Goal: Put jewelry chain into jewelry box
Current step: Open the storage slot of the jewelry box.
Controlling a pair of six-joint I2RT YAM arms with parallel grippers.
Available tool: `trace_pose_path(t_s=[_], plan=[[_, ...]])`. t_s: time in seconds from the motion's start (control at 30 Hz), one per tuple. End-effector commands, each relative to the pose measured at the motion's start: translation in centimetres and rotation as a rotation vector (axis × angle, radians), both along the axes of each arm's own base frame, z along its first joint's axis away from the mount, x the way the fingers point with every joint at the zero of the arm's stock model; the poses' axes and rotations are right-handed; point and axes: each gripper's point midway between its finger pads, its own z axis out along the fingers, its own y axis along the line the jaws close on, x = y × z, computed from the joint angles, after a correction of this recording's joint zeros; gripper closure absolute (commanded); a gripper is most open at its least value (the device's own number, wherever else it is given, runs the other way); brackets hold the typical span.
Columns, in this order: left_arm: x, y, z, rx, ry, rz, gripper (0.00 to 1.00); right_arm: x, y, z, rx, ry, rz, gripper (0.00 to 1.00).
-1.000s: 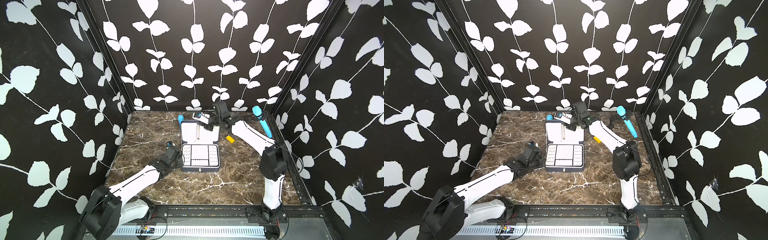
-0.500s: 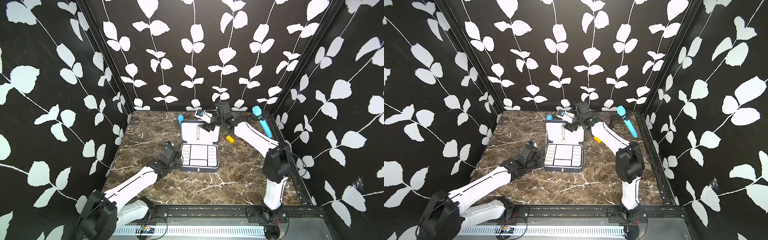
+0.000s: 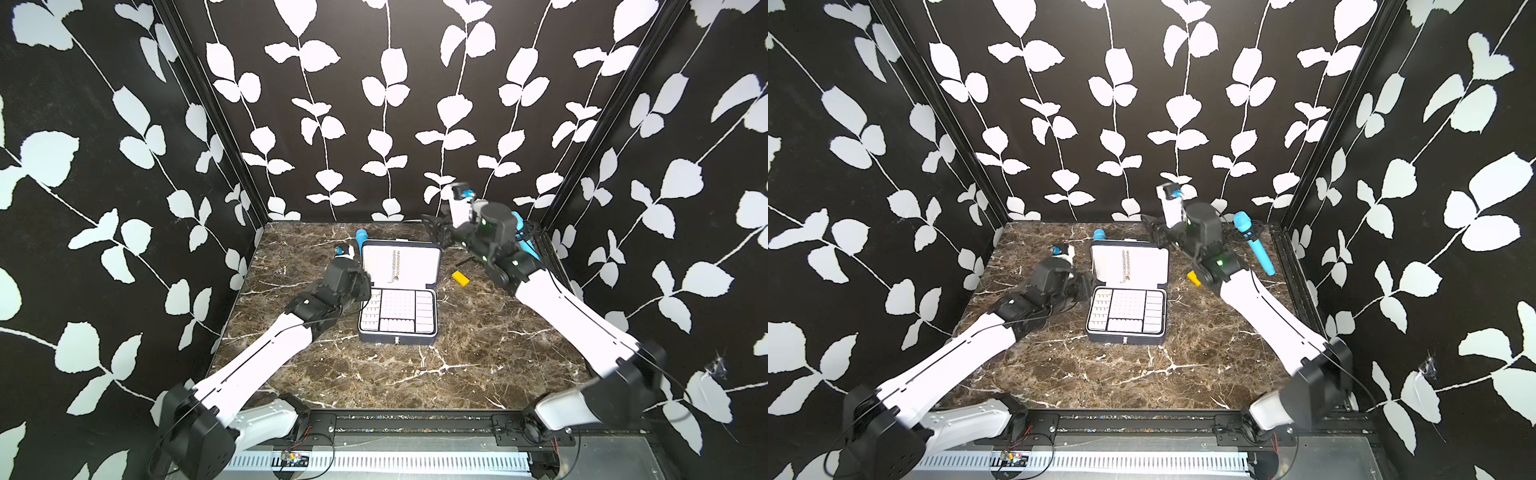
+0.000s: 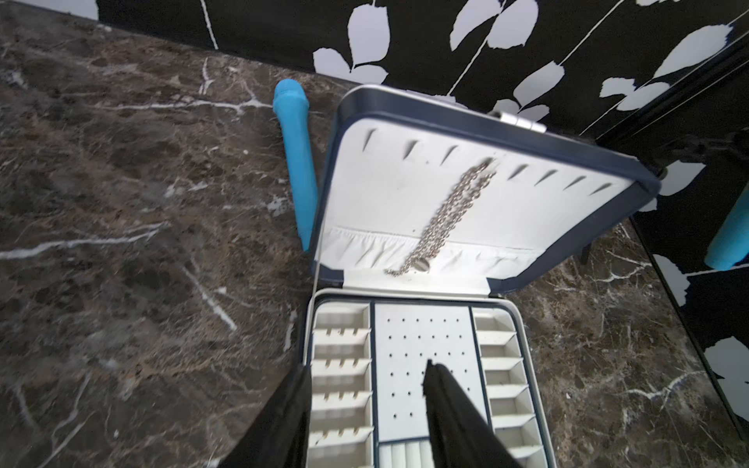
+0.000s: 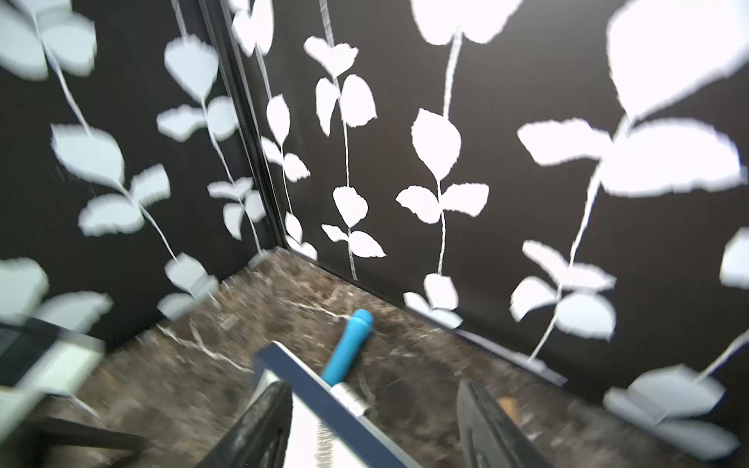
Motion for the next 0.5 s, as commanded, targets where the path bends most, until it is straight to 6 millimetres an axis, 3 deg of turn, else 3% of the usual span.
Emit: trace_pose_path(t_s=[0.0,0.2,0.47], plan=[[1.5,-2.2,0.7,0.022,-0.088,-0.064,0.53,-1.0,-0.6,-6.4,0.239,0.345,-0.128,0.35],[3.8,-4.5,0.5,0.081,-0.195,-0.093,0.53,-3.3,-0.4,-15.5,0.435,0.695,-0.262,0.37],[5.4,-5.5,-0.6,0.112,-0.227,-0.101,0.54,-1.5,2.1,-20.9,0.619,0.909,-0.337,0.4]])
